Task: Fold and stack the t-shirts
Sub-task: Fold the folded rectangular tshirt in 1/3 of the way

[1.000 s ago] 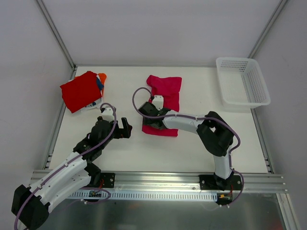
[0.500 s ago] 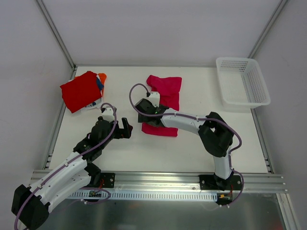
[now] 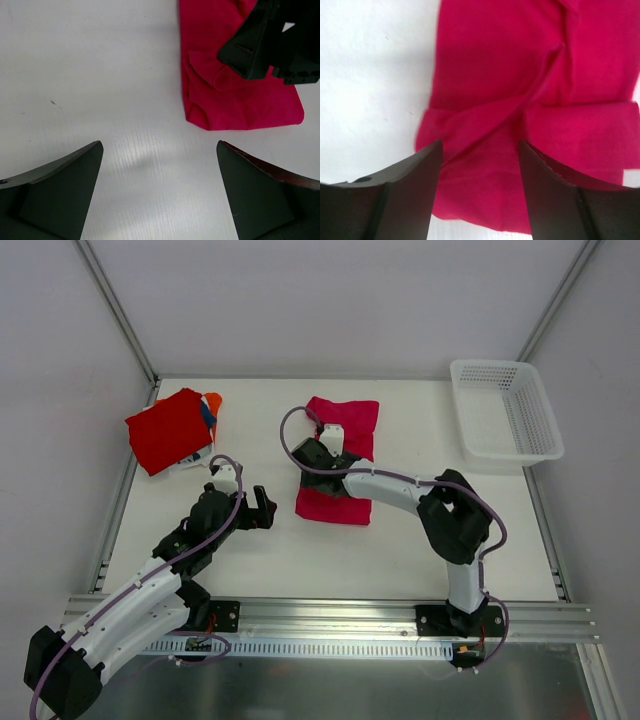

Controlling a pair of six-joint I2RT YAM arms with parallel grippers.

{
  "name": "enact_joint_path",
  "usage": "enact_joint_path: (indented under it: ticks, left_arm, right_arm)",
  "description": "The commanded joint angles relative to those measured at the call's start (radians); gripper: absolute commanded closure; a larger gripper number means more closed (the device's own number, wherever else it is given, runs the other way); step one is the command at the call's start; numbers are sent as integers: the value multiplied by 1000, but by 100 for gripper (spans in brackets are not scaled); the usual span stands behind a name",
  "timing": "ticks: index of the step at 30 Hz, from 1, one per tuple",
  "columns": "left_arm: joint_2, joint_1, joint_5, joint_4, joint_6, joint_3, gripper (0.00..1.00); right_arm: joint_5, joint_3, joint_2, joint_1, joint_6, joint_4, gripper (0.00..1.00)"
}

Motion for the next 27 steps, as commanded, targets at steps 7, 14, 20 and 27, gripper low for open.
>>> enact_joint_path:
  ticks: [7,14,20,27]
  left_arm:
    - [-16,2,24,31,-18,-10,1]
    - [-20,2,27,31,-23,-15,1]
    - [-13,2,31,31,-26,-18,1]
    - [-14,2,27,30,-24,-20,1]
  right_arm:
    - [29,-227,-137,28,130,28,37]
    - [72,-295,-192,28,144,23,37]
    - [84,-270,-175,28,123,22,36]
    - [81,-233,-152,11,101,17,37]
